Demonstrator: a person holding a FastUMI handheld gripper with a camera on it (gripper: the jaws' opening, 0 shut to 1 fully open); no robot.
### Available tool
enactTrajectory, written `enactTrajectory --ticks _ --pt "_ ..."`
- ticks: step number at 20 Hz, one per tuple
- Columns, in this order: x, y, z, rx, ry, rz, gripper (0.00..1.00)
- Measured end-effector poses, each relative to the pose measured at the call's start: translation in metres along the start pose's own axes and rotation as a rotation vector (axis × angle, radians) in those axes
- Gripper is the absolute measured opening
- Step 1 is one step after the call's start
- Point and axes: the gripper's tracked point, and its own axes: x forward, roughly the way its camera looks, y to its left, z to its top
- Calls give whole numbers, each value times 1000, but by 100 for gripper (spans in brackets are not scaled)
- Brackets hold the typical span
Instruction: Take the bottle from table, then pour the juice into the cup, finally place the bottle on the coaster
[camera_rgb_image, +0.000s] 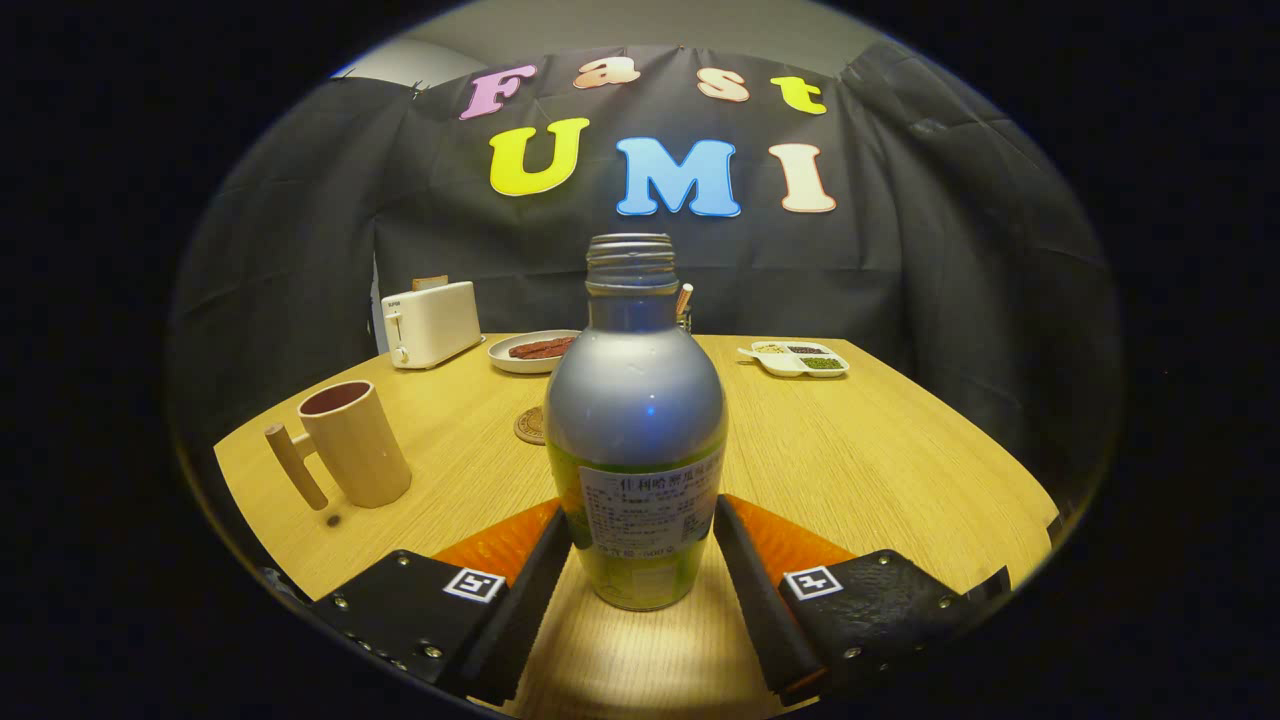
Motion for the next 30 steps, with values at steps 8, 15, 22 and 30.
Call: enactTrajectory --ticks 8,15,22,30 --pt "4 0 3 -50 54 -14 74" --pt "6 16 35 -156 36 -18 74" --pt "19 23 69 -417 28 -47 74" --pt "27 50 96 -700 4 -56 74"
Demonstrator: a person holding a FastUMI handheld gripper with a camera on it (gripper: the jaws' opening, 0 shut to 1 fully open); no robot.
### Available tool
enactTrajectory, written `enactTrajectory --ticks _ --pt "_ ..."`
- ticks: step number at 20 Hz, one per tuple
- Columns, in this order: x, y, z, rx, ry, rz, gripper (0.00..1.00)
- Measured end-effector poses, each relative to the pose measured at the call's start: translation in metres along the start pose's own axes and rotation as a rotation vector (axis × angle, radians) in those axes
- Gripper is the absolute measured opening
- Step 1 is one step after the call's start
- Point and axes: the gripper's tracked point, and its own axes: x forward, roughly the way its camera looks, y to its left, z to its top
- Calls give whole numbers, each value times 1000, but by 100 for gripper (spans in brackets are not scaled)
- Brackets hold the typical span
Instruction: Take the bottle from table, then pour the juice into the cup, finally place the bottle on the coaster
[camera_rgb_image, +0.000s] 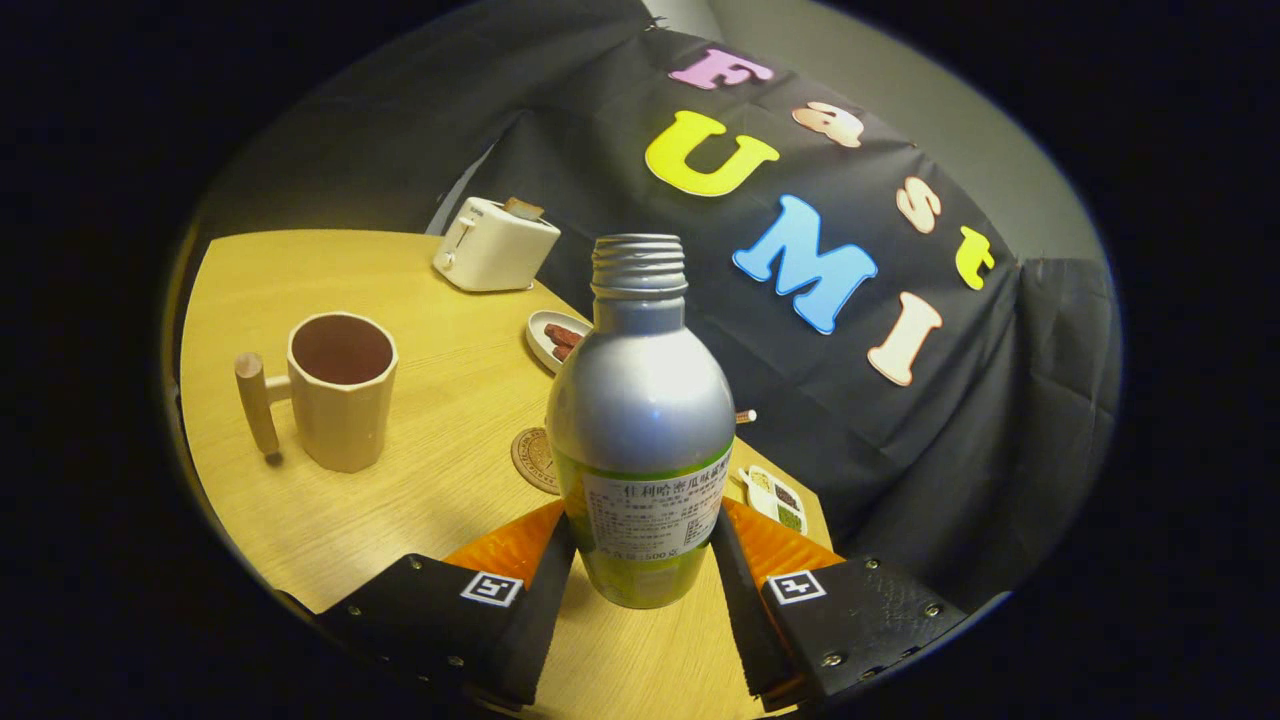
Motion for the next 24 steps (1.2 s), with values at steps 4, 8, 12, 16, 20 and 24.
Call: enactTrajectory --ticks 4,8,12,16,20,24 --pt "-1 12 8 -147 9 6 74" --pt "2 22 7 -257 43 12 74" --pt "2 30 8 -333 65 16 74" --pt "7 39 13 -456 76 27 74" --pt "9 44 12 -545 94 27 74" --pt "10 52 16 -653 84 33 74"
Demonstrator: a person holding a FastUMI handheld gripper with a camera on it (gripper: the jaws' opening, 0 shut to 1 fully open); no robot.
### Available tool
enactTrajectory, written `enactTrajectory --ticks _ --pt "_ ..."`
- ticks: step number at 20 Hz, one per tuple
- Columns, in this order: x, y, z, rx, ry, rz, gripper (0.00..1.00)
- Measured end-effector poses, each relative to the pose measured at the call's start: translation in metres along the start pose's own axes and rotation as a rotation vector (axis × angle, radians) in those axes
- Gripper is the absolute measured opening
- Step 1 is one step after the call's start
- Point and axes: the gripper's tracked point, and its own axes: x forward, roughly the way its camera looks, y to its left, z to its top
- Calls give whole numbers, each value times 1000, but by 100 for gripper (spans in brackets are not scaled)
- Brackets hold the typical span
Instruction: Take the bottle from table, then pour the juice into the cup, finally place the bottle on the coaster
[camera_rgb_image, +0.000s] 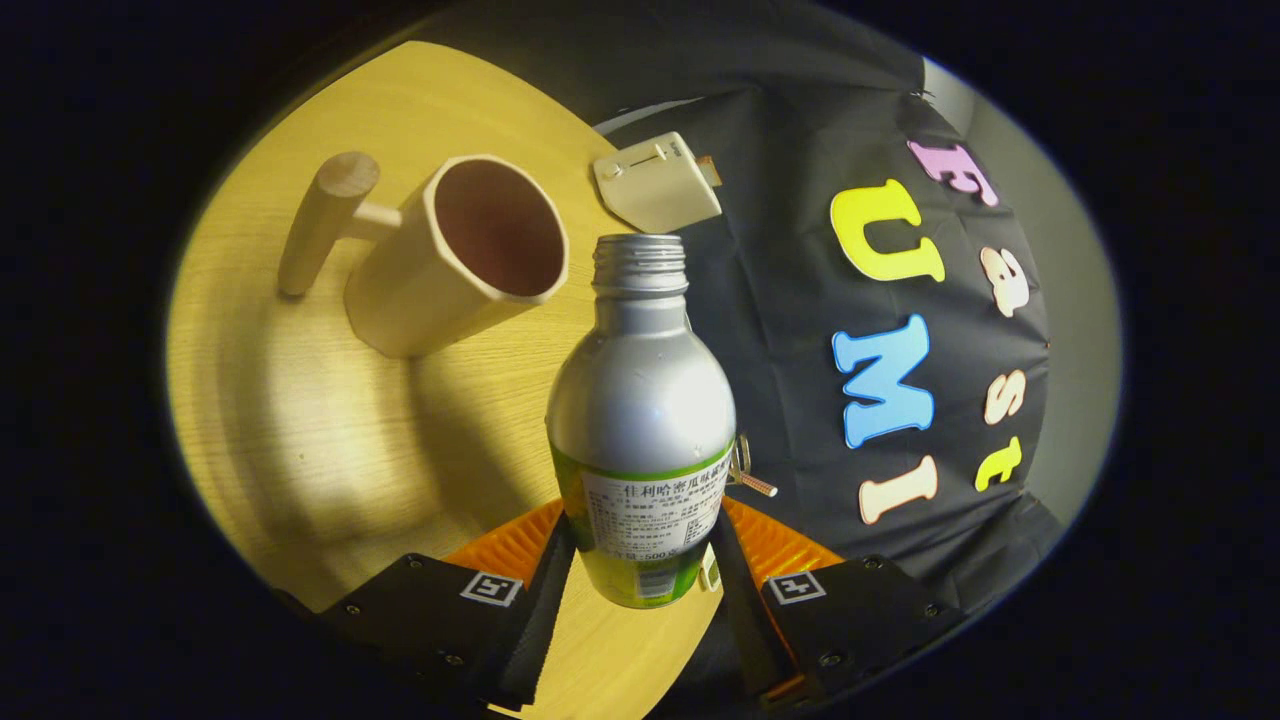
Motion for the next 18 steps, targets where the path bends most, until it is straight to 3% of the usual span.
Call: enactTrajectory --ticks 18 --pt "0 -17 2 -228 129 -32 74"
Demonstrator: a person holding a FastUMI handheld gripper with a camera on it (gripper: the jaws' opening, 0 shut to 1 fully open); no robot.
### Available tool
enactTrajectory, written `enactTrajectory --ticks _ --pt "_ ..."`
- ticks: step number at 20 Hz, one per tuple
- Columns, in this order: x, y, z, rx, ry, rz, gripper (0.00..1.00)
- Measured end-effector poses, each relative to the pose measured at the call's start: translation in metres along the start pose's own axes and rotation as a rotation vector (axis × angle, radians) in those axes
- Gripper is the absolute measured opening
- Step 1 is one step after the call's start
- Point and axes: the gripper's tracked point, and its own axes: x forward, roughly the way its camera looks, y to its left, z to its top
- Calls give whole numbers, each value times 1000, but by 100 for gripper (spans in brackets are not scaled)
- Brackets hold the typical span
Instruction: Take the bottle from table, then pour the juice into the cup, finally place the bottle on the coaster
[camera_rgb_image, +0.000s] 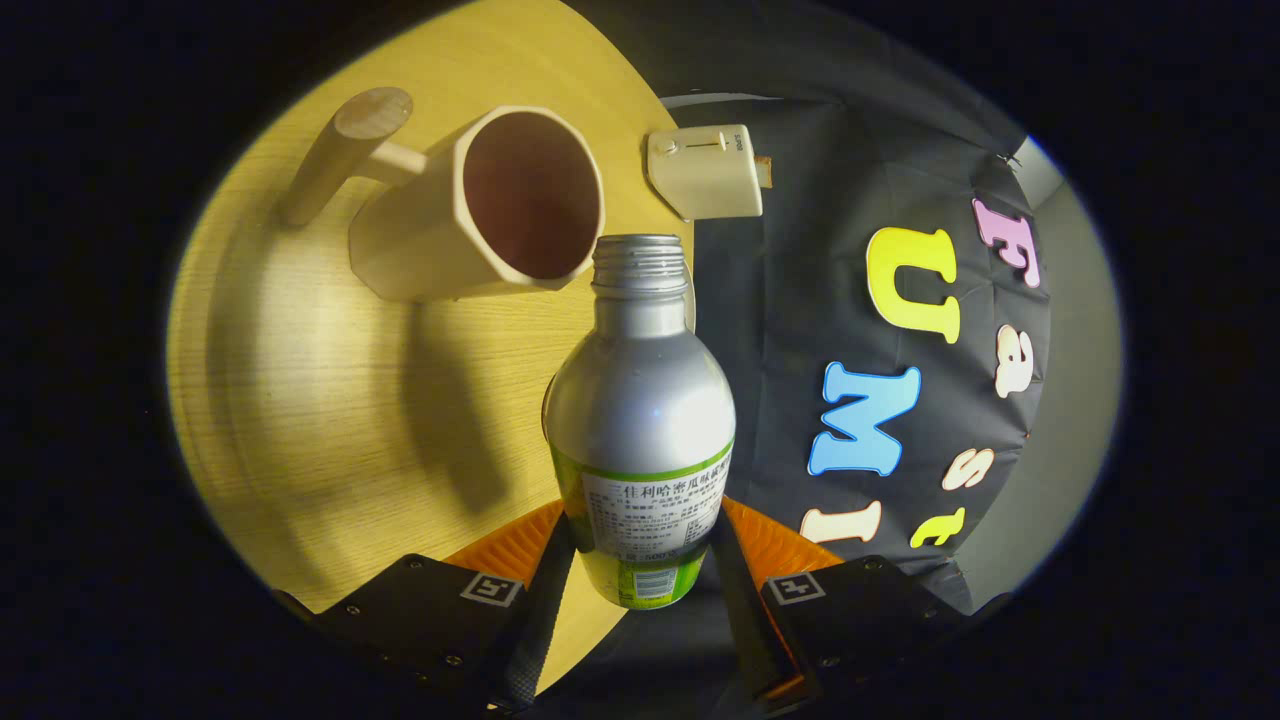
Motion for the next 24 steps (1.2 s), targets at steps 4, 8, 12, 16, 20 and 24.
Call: enactTrajectory --ticks 4,8,12,16,20,24 --pt "-7 -7 5 -53 13 -9 74" --pt "-13 -10 7 -113 30 -9 74" --pt "-12 -16 9 -182 55 -9 74" --pt "-15 -14 5 -225 88 18 74" --pt "-20 -17 12 -253 90 21 74" --pt "-19 -21 9 -281 105 27 74"
